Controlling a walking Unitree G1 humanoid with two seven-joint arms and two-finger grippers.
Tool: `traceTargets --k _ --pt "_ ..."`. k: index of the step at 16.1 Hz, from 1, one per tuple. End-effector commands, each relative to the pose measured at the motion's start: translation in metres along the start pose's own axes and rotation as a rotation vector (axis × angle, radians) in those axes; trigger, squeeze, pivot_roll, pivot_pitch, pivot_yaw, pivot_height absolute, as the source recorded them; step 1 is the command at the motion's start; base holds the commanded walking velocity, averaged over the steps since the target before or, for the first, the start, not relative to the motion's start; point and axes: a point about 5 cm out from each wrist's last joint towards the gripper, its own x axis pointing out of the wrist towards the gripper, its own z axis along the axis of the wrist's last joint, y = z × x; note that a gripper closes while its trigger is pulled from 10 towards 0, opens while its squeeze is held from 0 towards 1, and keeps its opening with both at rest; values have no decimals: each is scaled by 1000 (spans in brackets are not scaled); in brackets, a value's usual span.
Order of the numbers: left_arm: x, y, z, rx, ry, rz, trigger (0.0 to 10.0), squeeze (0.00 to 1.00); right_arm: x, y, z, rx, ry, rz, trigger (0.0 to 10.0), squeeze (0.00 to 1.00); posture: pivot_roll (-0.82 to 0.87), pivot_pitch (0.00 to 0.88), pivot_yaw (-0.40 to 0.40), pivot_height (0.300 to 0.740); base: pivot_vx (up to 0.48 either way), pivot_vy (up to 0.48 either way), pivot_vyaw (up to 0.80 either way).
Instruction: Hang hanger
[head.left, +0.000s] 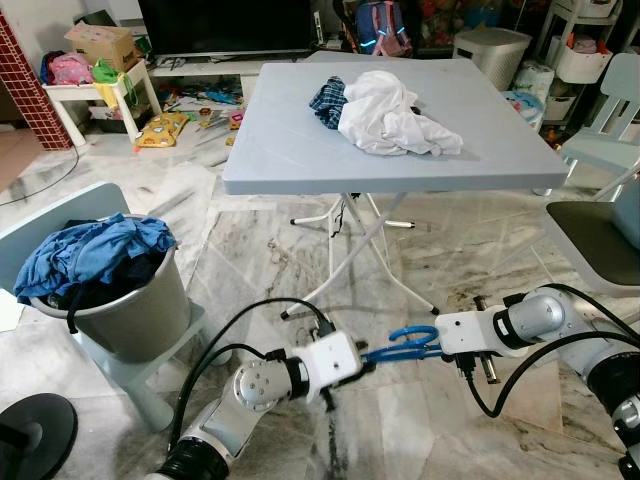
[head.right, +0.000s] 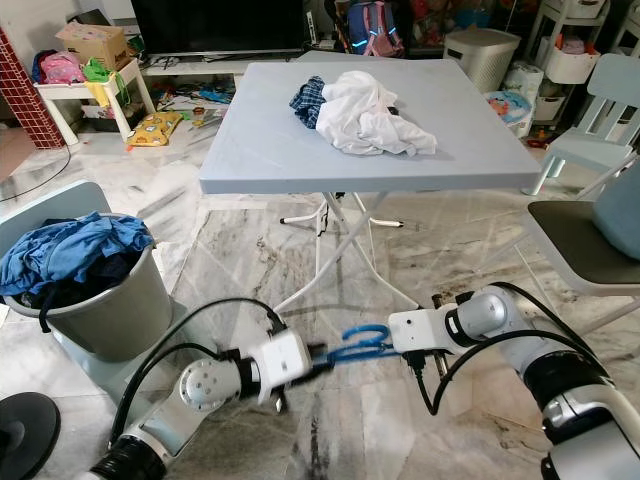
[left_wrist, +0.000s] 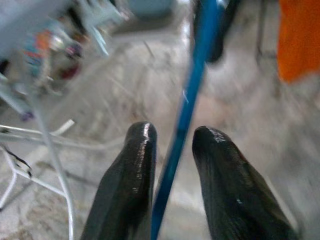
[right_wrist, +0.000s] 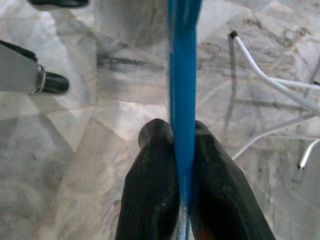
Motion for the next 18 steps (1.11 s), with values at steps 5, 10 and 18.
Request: traceTargets --k 5,10,18 --pt "-14 13 10 -58 -97 121 10000 1000 -5 -17 -1 23 23 -132 0 0 -181 0 3 740 0 0 0" --pt "-49 23 0 -212 -120 375 10000 1000 5 -17 -5 154 10 -245 0 0 -163 0 -2 740 0 0 0" --pt "-70 26 -12 -380 -85 682 10000 1000 24 -6 -4 482 -123 -386 0 0 -150 0 -9 740 0 0 0"
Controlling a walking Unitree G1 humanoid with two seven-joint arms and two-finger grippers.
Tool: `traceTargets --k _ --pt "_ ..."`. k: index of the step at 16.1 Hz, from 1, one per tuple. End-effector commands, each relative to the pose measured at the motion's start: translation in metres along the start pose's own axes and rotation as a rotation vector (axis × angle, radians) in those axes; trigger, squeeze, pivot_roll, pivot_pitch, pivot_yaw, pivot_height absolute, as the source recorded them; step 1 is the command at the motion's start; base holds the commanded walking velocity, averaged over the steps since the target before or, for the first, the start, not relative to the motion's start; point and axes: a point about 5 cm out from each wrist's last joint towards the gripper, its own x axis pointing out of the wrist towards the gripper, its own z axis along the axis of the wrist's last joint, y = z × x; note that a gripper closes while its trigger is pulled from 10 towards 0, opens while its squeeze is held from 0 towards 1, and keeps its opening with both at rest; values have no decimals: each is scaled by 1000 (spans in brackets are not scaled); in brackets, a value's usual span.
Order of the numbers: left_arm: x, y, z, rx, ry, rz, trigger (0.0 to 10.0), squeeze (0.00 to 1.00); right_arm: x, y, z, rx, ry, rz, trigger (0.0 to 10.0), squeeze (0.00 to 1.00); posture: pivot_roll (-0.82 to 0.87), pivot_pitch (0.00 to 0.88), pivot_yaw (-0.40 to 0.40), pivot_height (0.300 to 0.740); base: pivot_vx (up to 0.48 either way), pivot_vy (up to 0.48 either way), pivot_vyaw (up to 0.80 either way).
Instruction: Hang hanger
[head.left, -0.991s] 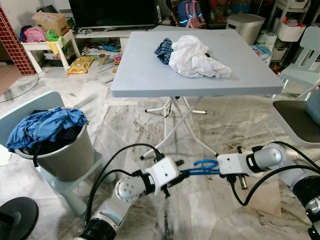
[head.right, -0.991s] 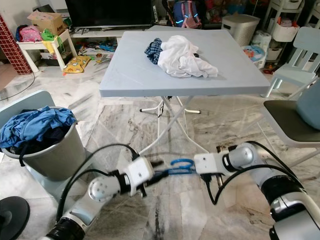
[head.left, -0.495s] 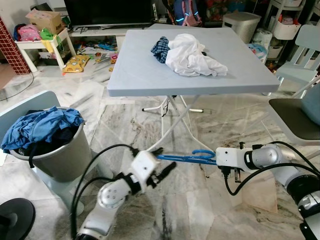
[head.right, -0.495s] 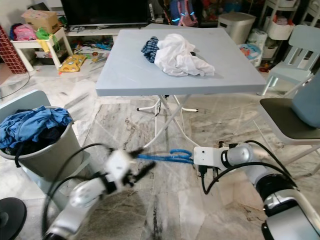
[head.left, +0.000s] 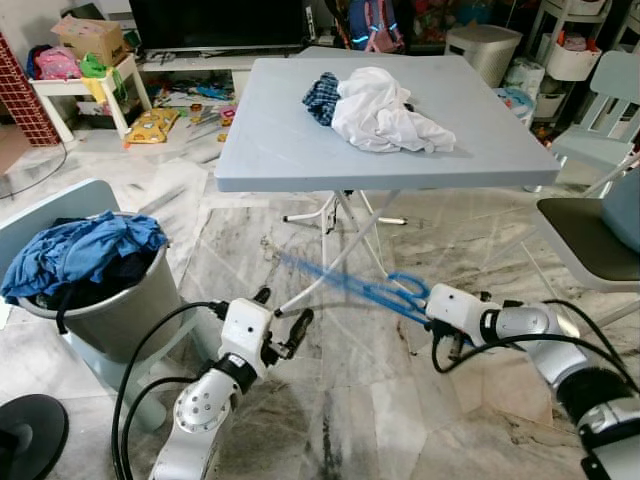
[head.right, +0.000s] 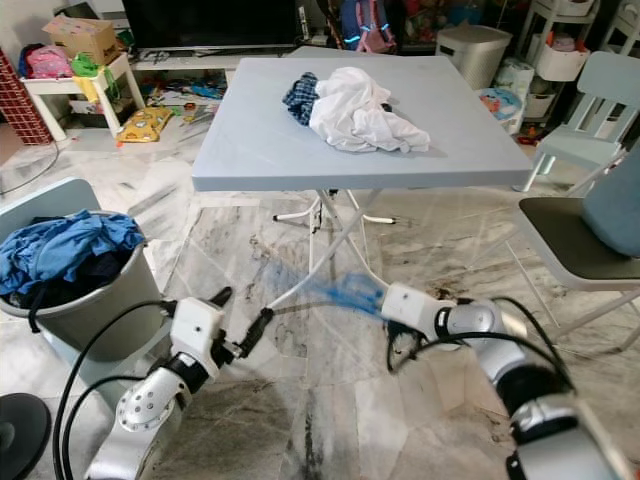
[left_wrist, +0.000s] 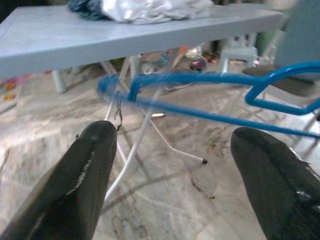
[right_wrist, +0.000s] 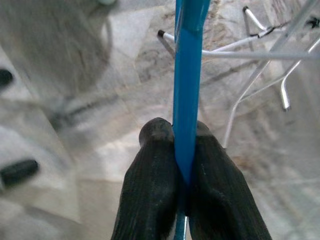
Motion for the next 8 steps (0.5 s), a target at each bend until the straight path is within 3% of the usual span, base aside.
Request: traceTargets --k 1,5,8 --pt "-4 8 3 -44 -4 71 10000 1000 0 0 1 115 -50 -69 0 0 -152 0 -6 740 0 0 0" --pt "-11 30 -1 -133 27 252 10000 1000 1 21 -24 506 -40 -316 0 0 -161 0 14 740 0 0 0" --pt "-10 33 -3 -151 45 273 10000 1000 0 29 -28 664 -41 -422 0 0 -167 0 20 740 0 0 0"
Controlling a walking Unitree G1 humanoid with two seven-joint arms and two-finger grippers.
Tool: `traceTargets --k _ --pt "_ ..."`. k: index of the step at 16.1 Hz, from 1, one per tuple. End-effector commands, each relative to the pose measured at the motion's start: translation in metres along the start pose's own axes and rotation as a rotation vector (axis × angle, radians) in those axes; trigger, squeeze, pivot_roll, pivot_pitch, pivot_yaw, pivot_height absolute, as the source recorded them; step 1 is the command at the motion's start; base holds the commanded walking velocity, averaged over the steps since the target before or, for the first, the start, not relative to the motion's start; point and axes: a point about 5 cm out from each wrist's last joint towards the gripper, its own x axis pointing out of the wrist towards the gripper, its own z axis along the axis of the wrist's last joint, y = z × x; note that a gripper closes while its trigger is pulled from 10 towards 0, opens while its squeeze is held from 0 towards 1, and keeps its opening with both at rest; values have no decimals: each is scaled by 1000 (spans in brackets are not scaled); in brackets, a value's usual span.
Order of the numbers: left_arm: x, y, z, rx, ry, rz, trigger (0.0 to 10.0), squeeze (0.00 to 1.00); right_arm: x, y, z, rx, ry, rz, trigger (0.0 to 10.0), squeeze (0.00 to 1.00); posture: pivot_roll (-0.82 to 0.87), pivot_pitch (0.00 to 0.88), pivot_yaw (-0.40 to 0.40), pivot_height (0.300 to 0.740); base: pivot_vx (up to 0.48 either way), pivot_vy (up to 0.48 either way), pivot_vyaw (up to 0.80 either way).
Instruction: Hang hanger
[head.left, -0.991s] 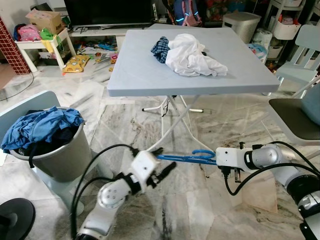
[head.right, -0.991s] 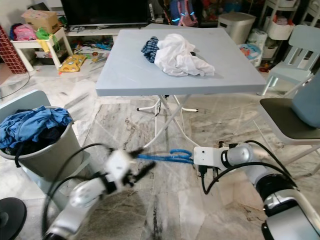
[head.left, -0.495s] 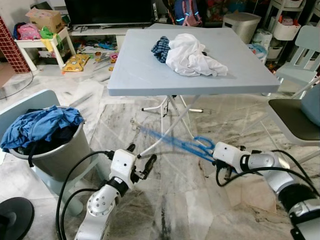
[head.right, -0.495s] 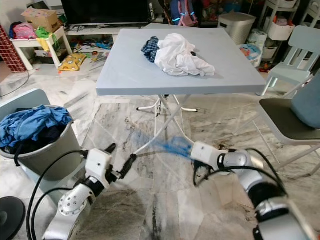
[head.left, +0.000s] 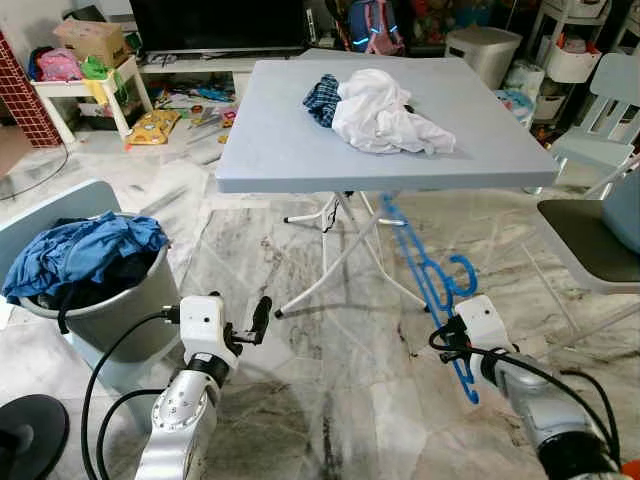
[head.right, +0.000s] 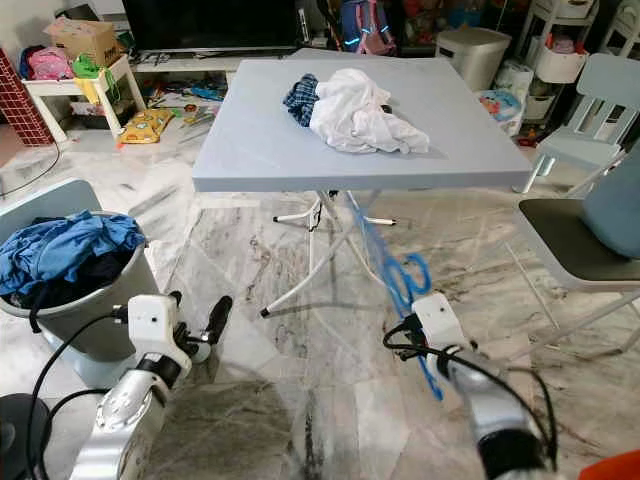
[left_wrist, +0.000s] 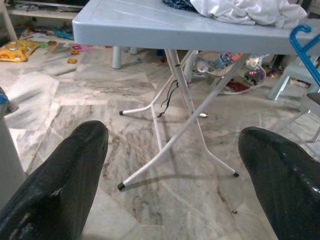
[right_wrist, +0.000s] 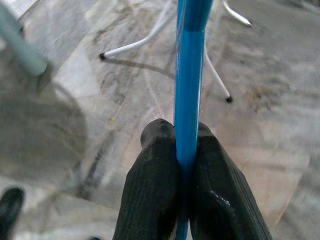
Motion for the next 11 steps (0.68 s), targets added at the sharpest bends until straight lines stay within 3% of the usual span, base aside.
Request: traceTargets --k 1,2,3,4,5,11 --pt "0 3 -2 -16 21 23 10000 1000 -3 -6 9 62 -30 -69 0 0 -169 0 22 740 0 0 0" --pt "0 3 -3 -24 29 33 10000 1000 -4 -6 10 104 -27 -100 0 0 -169 0 22 740 0 0 0" --pt "0 3 -6 -43 44 34 10000 1000 -4 -9 13 198 -23 -169 3098 0 -170 0 20 740 0 0 0" --pt "-1 2 -7 -58 55 28 10000 275 -4 -8 14 209 -13 -170 10000 0 -168 0 17 740 0 0 0" --pt "-1 2 -8 -74 59 26 10000 0 -4 -7 16 208 -6 -174 10000 0 -168 0 15 740 0 0 0" --pt "1 0 -6 -99 64 -26 10000 0 -3 -2 27 204 -15 -183 10000 0 -170 0 14 740 0 0 -746"
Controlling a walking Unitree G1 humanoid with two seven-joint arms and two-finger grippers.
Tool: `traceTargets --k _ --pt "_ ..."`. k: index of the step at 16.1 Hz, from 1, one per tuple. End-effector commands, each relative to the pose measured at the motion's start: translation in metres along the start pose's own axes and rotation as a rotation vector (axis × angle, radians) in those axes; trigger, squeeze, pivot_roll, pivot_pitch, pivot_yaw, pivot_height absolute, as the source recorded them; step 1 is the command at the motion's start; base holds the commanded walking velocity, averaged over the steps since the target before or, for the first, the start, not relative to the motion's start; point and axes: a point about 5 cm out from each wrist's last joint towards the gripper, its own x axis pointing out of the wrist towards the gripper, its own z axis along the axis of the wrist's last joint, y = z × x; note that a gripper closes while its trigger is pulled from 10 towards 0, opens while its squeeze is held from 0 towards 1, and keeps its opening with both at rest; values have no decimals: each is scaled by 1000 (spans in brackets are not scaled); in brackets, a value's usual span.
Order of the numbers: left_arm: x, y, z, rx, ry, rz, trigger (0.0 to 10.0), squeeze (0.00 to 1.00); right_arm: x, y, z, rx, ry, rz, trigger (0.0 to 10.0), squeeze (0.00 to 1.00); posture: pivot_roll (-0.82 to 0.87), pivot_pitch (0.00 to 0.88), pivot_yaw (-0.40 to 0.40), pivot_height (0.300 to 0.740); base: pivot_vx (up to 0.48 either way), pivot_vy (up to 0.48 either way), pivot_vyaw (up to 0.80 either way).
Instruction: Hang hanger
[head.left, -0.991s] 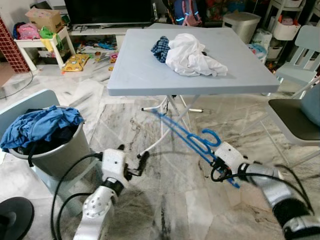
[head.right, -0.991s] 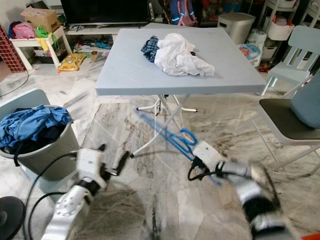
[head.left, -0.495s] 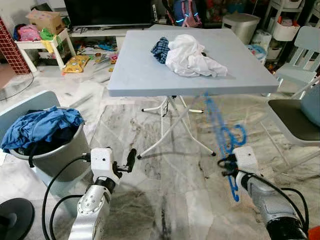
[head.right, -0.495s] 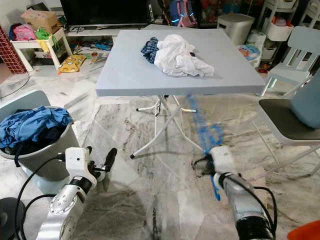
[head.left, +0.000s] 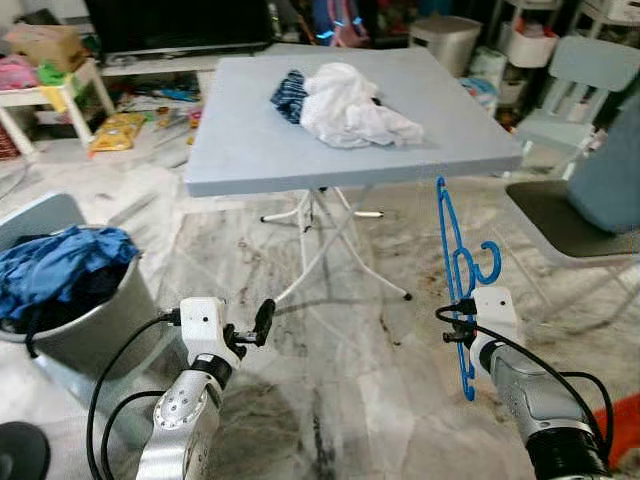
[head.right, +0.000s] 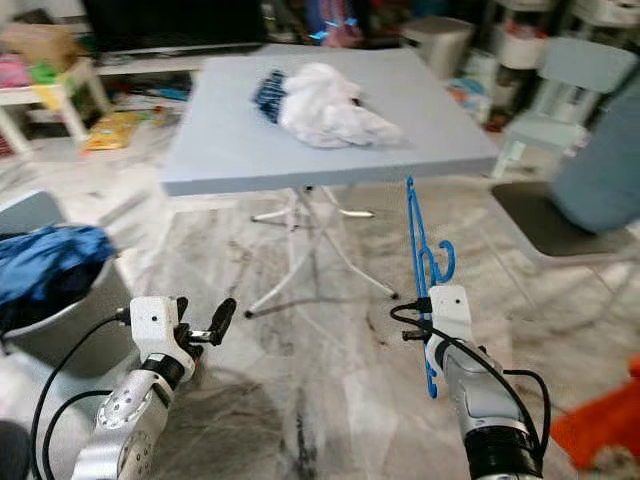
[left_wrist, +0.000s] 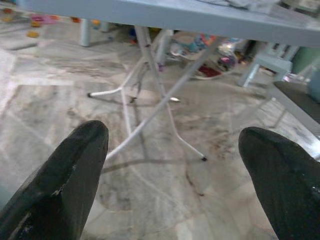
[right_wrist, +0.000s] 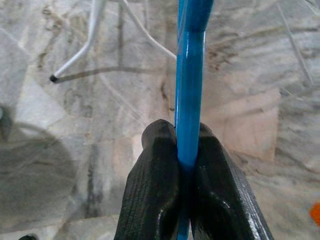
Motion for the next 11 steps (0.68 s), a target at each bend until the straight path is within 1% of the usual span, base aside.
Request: traceTargets --k 1,7,11 --pt "2 1 0 -5 15 -8 10000 0 -1 1 12 -3 -33 -6 10000 0 -174 0 14 740 0 251 -800" --pt "5 -1 -2 -18 37 -13 10000 0 -1 1 12 -3 -30 -7 10000 0 -177 0 15 740 0 303 -800" --pt "6 0 -2 -21 38 -13 10000 0 0 1 13 -6 -32 -6 10000 0 -177 0 13 740 0 448 -800"
